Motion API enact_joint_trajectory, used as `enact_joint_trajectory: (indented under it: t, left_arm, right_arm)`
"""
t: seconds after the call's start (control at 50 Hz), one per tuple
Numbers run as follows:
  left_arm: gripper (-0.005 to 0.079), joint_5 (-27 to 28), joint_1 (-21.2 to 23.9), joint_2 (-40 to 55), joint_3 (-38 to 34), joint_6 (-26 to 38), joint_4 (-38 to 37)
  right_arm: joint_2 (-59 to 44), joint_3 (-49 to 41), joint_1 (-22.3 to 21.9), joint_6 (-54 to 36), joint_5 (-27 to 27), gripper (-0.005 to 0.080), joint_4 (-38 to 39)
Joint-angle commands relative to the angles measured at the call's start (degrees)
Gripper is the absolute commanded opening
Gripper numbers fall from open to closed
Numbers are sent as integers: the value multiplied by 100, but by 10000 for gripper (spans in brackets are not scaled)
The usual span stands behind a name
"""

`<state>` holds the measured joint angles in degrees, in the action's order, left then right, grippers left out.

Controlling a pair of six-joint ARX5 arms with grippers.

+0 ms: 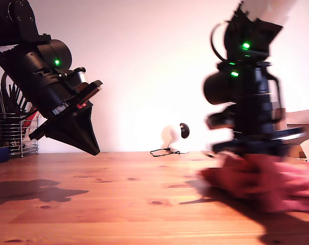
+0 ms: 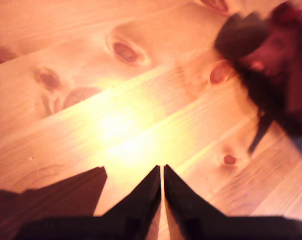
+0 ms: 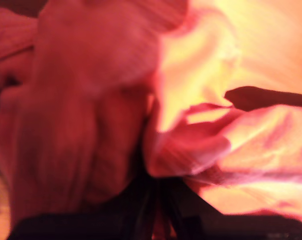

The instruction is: Fold the underwear in front of you. After folding it, place it to the right side.

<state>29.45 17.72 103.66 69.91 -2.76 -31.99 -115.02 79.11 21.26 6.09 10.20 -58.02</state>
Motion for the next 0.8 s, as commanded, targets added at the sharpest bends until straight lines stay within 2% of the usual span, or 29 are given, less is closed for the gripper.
enact_joint_trajectory:
  t: [0.0, 0.18, 0.28, 0.6, 0.78]
  left_arm:
    - [-19, 2, -35, 15, -4, 76, -9]
    - [-19, -4, -50, 15, -4, 138, 26]
    - [-19, -2, -74, 15, -4, 138, 83]
    - [-19, 4, -66, -153, -2, 131, 667]
    - [-18, 2, -57, -439, -2, 131, 894]
  right_arm:
    - [-437, -337, -122, -15, 225, -11, -151]
    - [-369, -337, -179, -13, 203, -11, 190]
    - [-205, -308, -144, -20, 15, -11, 321]
    - [1156, -122, -208, -31, -295, -11, 490]
    - [1770, -125, -247, -52, -664, -11, 730]
